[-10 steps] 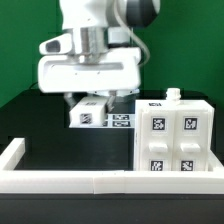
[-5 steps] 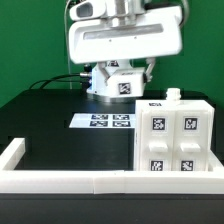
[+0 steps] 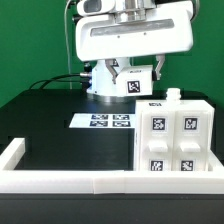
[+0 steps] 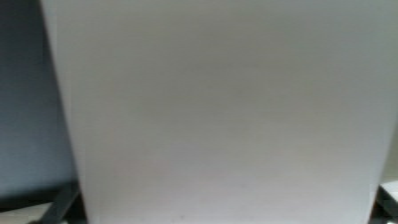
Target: Assemble cabinet
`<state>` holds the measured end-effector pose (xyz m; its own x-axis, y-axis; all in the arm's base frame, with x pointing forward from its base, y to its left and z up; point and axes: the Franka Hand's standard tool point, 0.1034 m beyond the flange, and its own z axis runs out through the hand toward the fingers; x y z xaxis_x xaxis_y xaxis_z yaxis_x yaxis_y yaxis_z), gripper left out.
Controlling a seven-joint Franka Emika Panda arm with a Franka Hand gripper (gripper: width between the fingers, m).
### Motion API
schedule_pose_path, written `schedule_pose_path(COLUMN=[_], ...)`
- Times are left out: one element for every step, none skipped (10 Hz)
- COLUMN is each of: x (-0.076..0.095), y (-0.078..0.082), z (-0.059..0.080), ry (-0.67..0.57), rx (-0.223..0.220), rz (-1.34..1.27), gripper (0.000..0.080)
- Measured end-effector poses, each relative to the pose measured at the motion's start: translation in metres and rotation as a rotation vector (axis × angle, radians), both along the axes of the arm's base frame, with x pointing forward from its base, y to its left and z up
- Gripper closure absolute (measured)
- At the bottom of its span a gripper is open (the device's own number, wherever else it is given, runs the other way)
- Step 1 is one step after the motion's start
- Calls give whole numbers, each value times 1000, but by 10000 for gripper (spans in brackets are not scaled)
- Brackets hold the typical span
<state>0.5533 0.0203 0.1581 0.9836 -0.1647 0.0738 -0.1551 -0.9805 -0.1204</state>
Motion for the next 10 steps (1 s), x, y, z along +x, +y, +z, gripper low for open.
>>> schedule_pose_path(x=[6, 18, 29, 36, 40, 39, 38, 38, 39, 43], y=[6, 15, 20, 20, 21, 21, 21, 23, 33, 41], z=[8, 15, 15, 12, 11, 11, 9, 9, 9, 9], ry=[-3, -25, -38, -27, -17, -19, -17, -17, -19, -23], rx=[-20, -37, -41, -40, -38, -38, -38, -43, -52, -52], rz=[38, 83, 122, 150, 152, 152, 152, 163, 184, 198], gripper=[256, 256, 256, 256, 256, 256, 256, 256, 256, 256])
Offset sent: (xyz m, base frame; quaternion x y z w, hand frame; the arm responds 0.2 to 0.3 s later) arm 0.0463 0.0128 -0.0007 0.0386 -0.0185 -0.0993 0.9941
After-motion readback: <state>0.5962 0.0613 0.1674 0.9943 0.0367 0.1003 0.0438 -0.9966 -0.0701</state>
